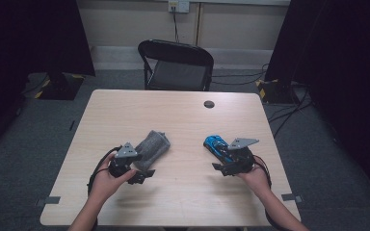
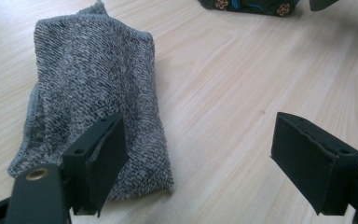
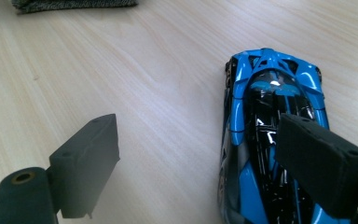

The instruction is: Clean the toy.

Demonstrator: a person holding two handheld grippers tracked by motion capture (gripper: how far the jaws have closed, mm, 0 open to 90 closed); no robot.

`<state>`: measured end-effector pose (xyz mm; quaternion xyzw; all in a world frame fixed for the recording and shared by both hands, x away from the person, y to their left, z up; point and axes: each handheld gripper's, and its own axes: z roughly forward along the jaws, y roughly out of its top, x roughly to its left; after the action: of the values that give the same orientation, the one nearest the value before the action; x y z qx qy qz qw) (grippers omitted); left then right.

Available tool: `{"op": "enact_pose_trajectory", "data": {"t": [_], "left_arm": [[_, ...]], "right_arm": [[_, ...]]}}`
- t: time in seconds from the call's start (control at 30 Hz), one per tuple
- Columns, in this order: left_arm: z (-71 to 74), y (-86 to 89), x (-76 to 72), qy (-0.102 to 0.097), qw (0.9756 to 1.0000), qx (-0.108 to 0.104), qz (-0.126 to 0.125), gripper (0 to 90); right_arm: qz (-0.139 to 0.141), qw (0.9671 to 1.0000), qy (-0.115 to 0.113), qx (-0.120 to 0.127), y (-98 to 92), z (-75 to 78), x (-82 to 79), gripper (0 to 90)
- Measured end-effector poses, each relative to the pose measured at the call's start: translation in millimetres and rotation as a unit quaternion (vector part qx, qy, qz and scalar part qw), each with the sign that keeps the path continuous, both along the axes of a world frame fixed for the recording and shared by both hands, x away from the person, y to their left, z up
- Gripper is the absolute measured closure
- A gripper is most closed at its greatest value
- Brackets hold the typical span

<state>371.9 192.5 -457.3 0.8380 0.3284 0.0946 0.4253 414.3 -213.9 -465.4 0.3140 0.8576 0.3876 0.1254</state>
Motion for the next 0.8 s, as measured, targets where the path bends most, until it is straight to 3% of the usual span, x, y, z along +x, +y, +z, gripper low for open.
{"op": "enact_pose_trajectory", "data": {"t": [0.13, 0.37, 0.8], "left_arm": [[-0.4, 3.5, -1.2, -0.006, 1.0, 0.004, -0.001, 18.0], [-1.2, 11.2, -5.4, -0.002, 0.9999, 0.004, -0.01, 18.0], [-6.0, 20.3, -10.4, 0.009, 1.0, -0.001, -0.004, 17.9]], "right_arm": [[0.007, 1.0, 0.0, 0.0, -1.3, -0.9, -2.9, 13.0], [0.012, 0.9999, -0.001, -0.003, -4.0, -1.6, -6.9, 13.0], [0.02, 0.9998, 0.006, -0.004, -15.6, -3.8, -15.8, 13.0]]}}
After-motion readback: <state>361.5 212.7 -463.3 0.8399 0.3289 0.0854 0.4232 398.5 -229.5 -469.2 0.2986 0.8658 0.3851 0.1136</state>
